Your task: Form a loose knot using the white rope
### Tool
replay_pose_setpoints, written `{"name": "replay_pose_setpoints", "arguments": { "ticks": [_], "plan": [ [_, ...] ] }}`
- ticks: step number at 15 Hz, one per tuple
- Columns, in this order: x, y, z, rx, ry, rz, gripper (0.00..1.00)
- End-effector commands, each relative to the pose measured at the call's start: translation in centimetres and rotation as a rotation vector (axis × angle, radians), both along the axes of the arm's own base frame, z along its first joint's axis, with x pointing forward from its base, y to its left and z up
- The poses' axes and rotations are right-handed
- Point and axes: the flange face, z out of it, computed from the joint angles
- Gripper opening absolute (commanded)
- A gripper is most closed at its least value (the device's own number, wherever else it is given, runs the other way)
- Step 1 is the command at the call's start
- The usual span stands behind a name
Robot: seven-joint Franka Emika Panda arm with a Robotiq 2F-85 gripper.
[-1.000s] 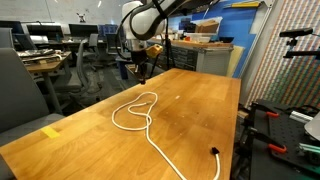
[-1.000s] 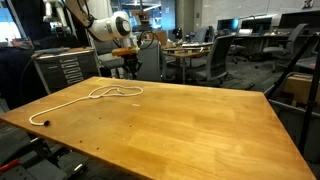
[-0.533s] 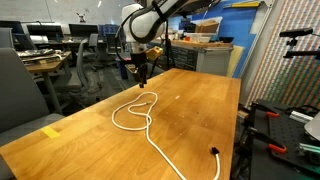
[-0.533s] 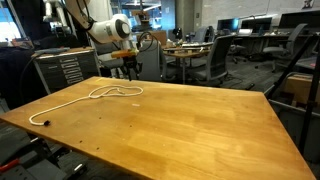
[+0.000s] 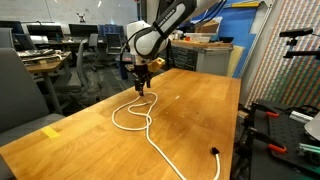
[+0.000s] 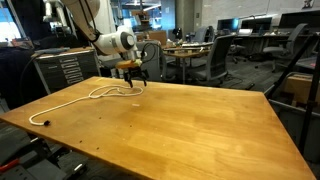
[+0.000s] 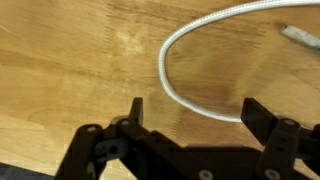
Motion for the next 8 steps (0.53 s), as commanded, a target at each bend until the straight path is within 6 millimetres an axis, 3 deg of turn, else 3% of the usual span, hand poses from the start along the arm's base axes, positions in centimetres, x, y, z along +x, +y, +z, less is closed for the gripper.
{"name": "replay_pose_setpoints", "arguments": {
  "ticks": [1, 2, 4, 5, 8],
  "plan": [
    [1.11, -0.71, -0.98, 0.001, -0.056, -0.040, 1.00],
    [1.15, -0.88, -1.30, 0.001, -0.060, -0.048, 0.98],
    [1.15, -1.09, -1.70, 0.002, -0.060, -0.062, 0.74],
    [1.11, -1.05, -1.65, 0.003, -0.054, -0.064, 0.73],
    [1.19, -0.76, -1.24, 0.012, -0.060, -0.084, 0.48]
  ]
}}
